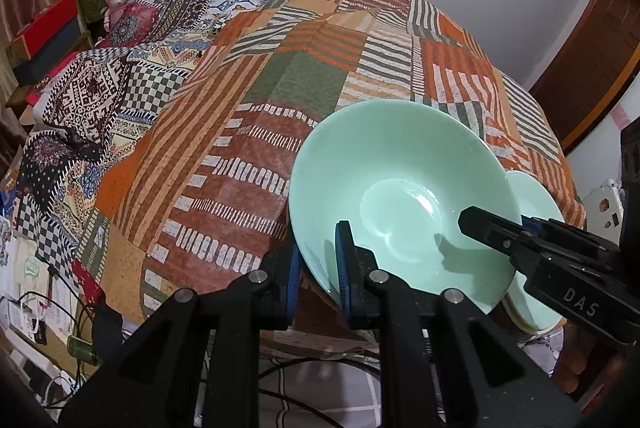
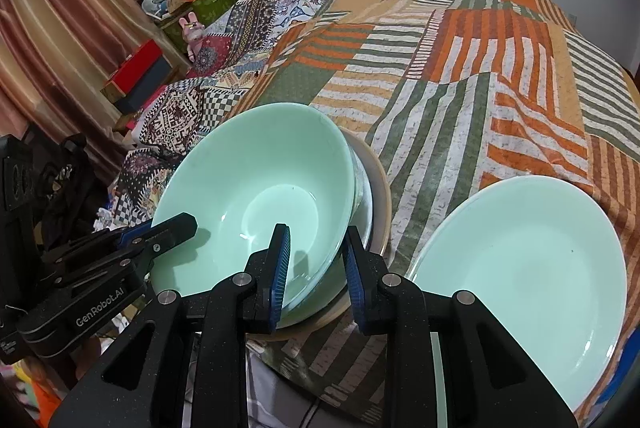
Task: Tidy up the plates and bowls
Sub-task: 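Lower the small mint green bowl into the white polka-dot bowl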
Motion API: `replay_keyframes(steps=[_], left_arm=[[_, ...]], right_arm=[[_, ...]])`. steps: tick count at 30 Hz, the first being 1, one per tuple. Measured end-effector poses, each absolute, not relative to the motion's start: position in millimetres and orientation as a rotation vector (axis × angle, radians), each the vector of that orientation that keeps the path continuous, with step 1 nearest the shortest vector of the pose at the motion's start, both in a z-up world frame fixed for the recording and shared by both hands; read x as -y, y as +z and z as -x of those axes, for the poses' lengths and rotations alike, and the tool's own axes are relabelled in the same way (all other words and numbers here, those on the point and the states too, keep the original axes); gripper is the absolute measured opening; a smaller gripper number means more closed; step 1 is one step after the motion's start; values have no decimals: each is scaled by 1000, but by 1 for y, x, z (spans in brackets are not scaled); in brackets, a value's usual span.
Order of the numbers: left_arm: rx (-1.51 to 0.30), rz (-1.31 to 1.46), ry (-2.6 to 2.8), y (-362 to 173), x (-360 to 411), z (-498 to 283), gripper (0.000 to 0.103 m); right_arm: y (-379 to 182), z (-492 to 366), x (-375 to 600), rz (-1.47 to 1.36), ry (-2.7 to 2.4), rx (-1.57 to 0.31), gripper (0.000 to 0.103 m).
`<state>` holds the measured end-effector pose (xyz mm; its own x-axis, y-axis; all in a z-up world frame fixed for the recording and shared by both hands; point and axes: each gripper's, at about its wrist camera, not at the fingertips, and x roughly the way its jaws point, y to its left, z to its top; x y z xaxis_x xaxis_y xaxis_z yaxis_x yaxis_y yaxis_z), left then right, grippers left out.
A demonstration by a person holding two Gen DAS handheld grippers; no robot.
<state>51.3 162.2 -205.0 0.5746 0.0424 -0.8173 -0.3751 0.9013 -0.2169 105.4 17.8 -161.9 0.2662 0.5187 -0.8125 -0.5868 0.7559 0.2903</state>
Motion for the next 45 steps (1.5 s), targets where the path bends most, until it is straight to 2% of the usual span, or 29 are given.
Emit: replay_keyframes(steps=[26, 31, 36, 38, 40, 41, 45], left_arm=[[-953, 389, 272, -213, -169, -53, 16], [-925, 403, 270, -203, -173, -50, 16], [-907, 400, 263, -196, -171, -49, 16], [-903, 399, 260, -196, -171, -49, 21], [-908, 411, 260, -198, -173, -49, 30], [-912, 423, 261, -201, -175, -50, 32], [-953, 484, 239, -217, -183, -53, 32]], right_arm=[[-159, -100, -21, 139, 743, -1021, 27], [-152, -102, -13, 134, 725, -978, 35], [-149, -103, -12, 134, 723, -967, 36], [-150, -105, -12, 128, 723, -973, 36], [-153, -106, -11, 123, 717, -979, 41], [-155, -108, -10, 118, 711, -982, 45], [-162, -114, -7, 105, 699, -1012, 45]])
